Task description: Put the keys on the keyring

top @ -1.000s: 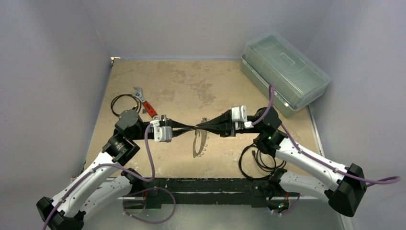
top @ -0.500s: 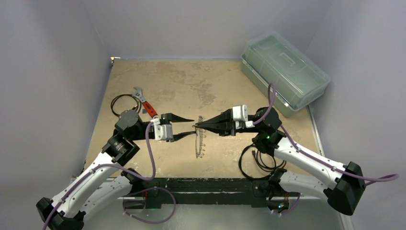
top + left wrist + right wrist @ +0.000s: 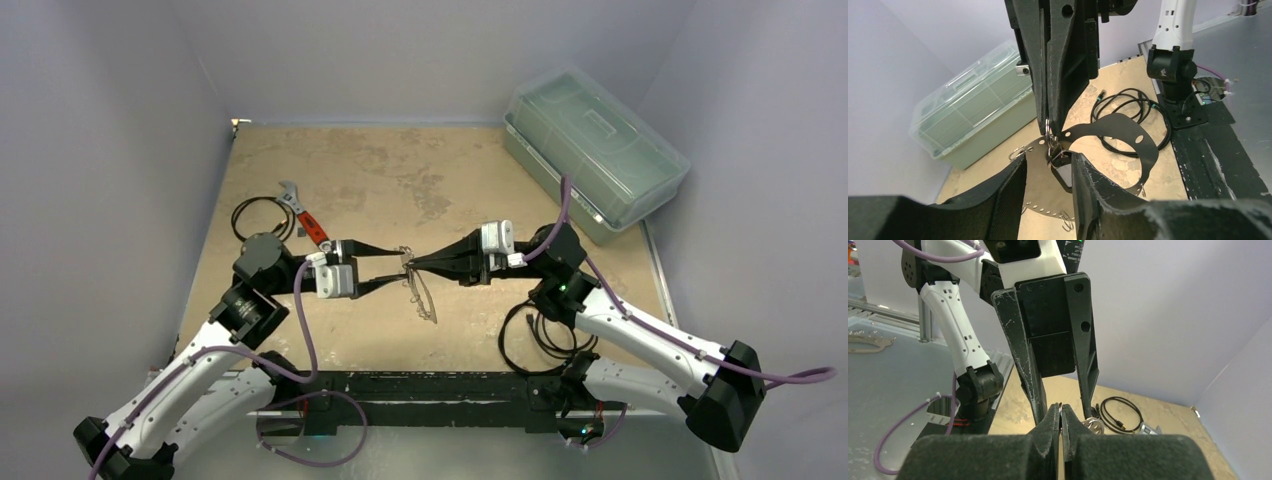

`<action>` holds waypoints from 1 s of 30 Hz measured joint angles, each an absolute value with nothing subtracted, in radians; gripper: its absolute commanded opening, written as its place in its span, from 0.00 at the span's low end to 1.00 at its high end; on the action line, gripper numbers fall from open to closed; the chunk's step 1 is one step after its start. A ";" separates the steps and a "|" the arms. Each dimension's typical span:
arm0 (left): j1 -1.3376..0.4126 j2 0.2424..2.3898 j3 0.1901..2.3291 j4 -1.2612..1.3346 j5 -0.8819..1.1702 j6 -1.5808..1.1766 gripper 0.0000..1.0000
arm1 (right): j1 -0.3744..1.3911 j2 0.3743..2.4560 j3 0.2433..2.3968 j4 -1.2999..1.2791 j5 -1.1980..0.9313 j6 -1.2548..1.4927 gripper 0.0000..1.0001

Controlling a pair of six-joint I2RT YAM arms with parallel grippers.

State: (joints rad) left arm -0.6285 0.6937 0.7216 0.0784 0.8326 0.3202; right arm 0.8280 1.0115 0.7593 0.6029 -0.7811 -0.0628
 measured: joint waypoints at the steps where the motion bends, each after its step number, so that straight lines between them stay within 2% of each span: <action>1: -0.628 0.699 0.722 0.086 0.841 0.314 0.33 | 0.828 1.011 0.759 0.602 -0.781 -0.064 0.00; 6: -0.628 0.734 0.722 0.111 0.879 0.289 0.27 | 0.828 1.012 0.759 0.598 -0.781 -0.064 0.00; 11: -0.628 0.739 0.722 0.129 0.897 0.271 0.25 | 0.828 1.013 0.759 0.599 -0.781 -0.065 0.00; 19: -0.628 0.740 0.722 0.144 0.905 0.261 0.17 | 0.828 1.015 0.759 0.599 -0.781 -0.065 0.00; 22: -0.628 0.740 0.722 0.146 0.905 0.261 0.18 | 0.828 1.015 0.759 0.599 -0.781 -0.067 0.00; 30: -0.628 0.740 0.722 0.150 0.905 0.258 0.27 | 0.828 1.015 0.759 0.599 -0.781 -0.069 0.00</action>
State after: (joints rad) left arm -0.6285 0.7403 0.7216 0.1501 0.9054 0.2577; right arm 0.8280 1.0153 0.7593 0.5987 -0.7811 -0.0689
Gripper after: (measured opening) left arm 0.248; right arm 0.008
